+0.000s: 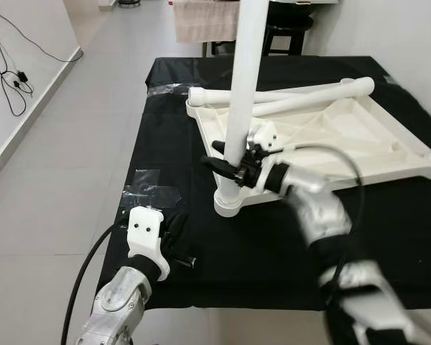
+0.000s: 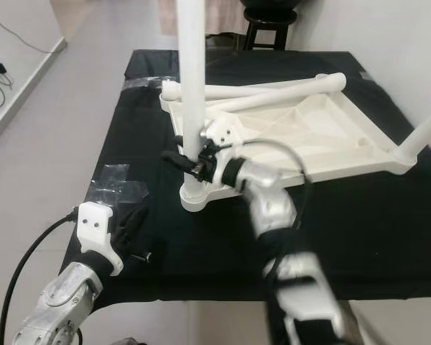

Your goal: Building children table

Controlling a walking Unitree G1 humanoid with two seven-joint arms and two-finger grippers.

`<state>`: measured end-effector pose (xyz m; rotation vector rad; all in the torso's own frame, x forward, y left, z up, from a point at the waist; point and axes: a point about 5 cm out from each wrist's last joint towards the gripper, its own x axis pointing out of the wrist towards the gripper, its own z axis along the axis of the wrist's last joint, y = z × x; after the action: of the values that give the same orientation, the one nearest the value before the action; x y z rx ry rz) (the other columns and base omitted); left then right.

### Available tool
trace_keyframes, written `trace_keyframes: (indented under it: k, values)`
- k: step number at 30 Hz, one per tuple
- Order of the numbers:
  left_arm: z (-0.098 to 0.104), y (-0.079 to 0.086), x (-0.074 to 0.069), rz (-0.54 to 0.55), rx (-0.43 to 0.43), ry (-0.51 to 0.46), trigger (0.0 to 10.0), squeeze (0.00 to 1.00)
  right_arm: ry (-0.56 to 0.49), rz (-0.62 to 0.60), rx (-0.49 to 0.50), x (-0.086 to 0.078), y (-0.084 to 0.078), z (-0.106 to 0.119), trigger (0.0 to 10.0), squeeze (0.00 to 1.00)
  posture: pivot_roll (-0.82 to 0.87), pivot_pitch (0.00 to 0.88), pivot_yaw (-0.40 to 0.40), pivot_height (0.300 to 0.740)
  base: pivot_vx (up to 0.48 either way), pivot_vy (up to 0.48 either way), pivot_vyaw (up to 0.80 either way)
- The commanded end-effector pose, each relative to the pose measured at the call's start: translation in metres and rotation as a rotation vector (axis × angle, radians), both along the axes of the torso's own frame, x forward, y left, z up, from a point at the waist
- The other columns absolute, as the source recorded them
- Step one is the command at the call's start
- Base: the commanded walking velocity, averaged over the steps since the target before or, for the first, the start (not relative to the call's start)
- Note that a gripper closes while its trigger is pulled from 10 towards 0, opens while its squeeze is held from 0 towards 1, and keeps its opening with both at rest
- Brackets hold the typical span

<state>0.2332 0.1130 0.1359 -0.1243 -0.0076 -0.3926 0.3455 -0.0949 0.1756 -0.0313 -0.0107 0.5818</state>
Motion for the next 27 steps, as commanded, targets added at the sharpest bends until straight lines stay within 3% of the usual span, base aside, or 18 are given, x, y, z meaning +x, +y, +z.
trace_keyframes:
  k: [1, 5, 9, 10, 12, 13, 15, 18, 19, 20, 25, 27]
  values:
    - [-0.002, 0.003, -0.002, 0.001, 0.011, 0.016, 10.0, 0.00, 0.272, -0.249, -0.077, -0.026, -0.011, -0.052, 0.0, 0.00, 0.13, 0.142, -0.023, 0.740, 0.000, 0.000, 0.00]
    - [-0.002, 0.003, -0.001, 0.000, 0.012, 0.018, 10.0, 0.00, 0.189, -0.242, -0.139, -0.028, -0.003, -0.043, 0.0, 0.00, 0.12, 0.128, -0.020, 0.740, 0.000, 0.000, 0.00]
    - [-0.003, 0.002, 0.000, -0.006, 0.014, 0.018, 10.0, 0.00, 0.155, -0.264, -0.188, -0.011, -0.004, -0.038, 0.0, 0.00, 0.13, 0.127, -0.036, 0.740, 0.000, 0.000, 0.00]
    - [-0.002, 0.002, 0.000, 0.004, 0.018, 0.014, 10.0, 0.00, 0.144, -0.263, -0.209, -0.007, 0.000, -0.035, 10.0, 0.00, 0.14, 0.128, -0.036, 0.740, 0.000, 0.000, 0.00]
    - [-0.002, 0.003, 0.000, 0.012, 0.020, 0.011, 10.0, 0.00, 0.136, -0.263, -0.222, -0.005, 0.003, -0.033, 10.0, 0.00, 0.14, 0.128, -0.036, 0.740, 0.000, 0.000, 0.00]
    - [-0.002, 0.002, 0.000, 0.018, 0.021, 0.009, 10.0, 0.00, 0.113, -0.223, -0.177, -0.002, 0.008, -0.027, 10.0, 1.00, 0.14, 0.125, -0.037, 0.740, 0.000, 0.000, 0.00]
    - [-0.002, 0.002, 0.000, 0.018, 0.020, 0.008, 10.0, 0.00, 0.065, -0.163, -0.082, 0.001, 0.015, -0.012, 10.0, 1.00, 0.14, 0.126, -0.035, 0.740, 0.000, 0.000, 0.00]
    - [-0.002, 0.002, 0.000, 0.015, 0.018, 0.010, 10.0, 0.00, 0.041, -0.122, -0.033, 0.003, 0.016, -0.003, 10.0, 1.00, 0.13, 0.122, -0.031, 0.740, 0.000, 0.000, 0.00]
    - [-0.002, 0.000, 0.000, 0.006, 0.016, 0.013, 10.0, 0.00, -0.012, 0.044, -0.018, 0.007, 0.016, 0.013, 10.0, 0.82, 0.14, 0.120, -0.033, 0.740, 0.000, 0.000, 0.00]
    - [-0.002, 0.000, 0.000, 0.003, 0.015, 0.014, 10.0, 0.00, -0.044, 0.137, -0.045, 0.007, 0.014, 0.019, 10.0, 0.00, 0.14, 0.119, -0.037, 0.740, 0.000, 0.000, 0.00]
    - [-0.002, -0.002, 0.000, 0.002, 0.013, 0.014, 10.0, 0.00, -0.062, 0.305, -0.090, 0.008, 0.006, 0.023, 10.0, 0.00, 0.14, 0.117, -0.041, 0.740, 0.000, 0.000, 0.00]
    - [-0.003, -0.002, 0.000, 0.005, 0.012, 0.013, 10.0, 0.00, -0.039, 0.431, -0.129, 0.010, 0.000, 0.019, 10.0, 0.00, 0.14, 0.113, -0.046, 0.740, 0.000, 0.000, 0.00]
